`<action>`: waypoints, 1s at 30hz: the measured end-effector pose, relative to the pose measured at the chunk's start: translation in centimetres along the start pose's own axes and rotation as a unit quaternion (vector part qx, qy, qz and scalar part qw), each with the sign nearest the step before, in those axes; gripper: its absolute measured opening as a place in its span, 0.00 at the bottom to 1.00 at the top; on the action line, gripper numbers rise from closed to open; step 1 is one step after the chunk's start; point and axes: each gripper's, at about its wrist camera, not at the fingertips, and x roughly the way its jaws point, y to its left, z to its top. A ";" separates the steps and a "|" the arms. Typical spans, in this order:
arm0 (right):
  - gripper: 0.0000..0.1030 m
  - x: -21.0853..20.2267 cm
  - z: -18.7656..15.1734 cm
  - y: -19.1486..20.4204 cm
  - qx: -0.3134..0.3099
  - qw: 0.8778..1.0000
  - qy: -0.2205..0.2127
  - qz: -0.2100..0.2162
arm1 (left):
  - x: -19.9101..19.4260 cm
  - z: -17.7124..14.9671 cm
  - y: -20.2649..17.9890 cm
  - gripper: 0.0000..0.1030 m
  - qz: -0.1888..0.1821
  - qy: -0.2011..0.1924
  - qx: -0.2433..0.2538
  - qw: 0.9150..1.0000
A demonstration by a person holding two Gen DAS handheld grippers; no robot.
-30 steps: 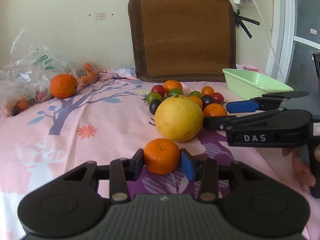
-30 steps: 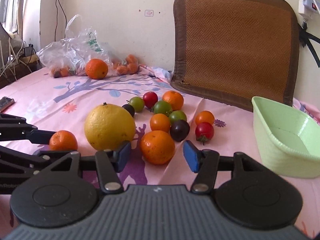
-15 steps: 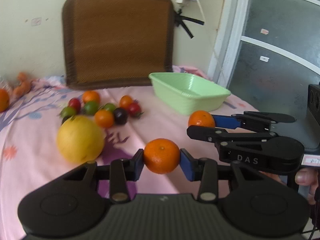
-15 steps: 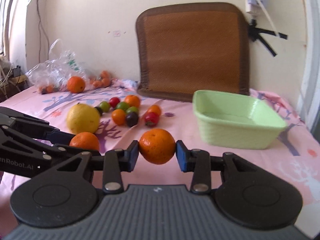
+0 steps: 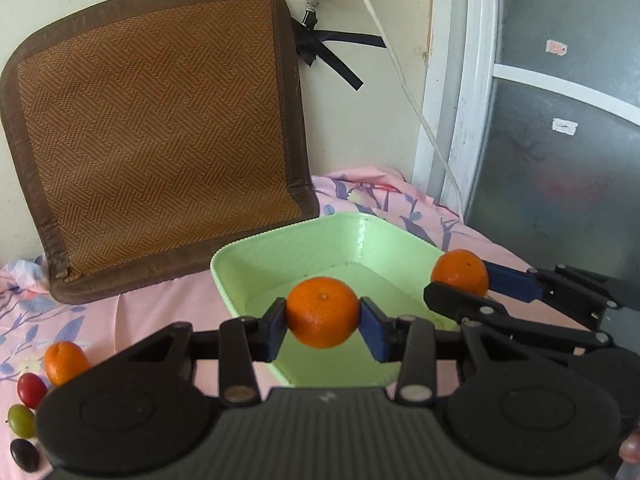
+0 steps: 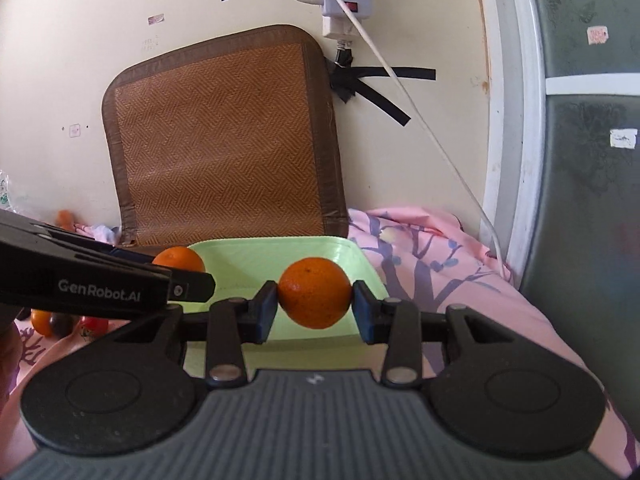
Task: Organize fruits
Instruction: 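Carry both mandarins into the green basket and open both tools, then close the left tool around the yellow grapefruit and lift it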
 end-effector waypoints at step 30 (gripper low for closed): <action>0.73 -3.4 -1.1 19.9 -0.125 0.958 0.030 0.254 | -20.5 -9.3 15.7 0.72 0.082 -0.089 -0.161 0.979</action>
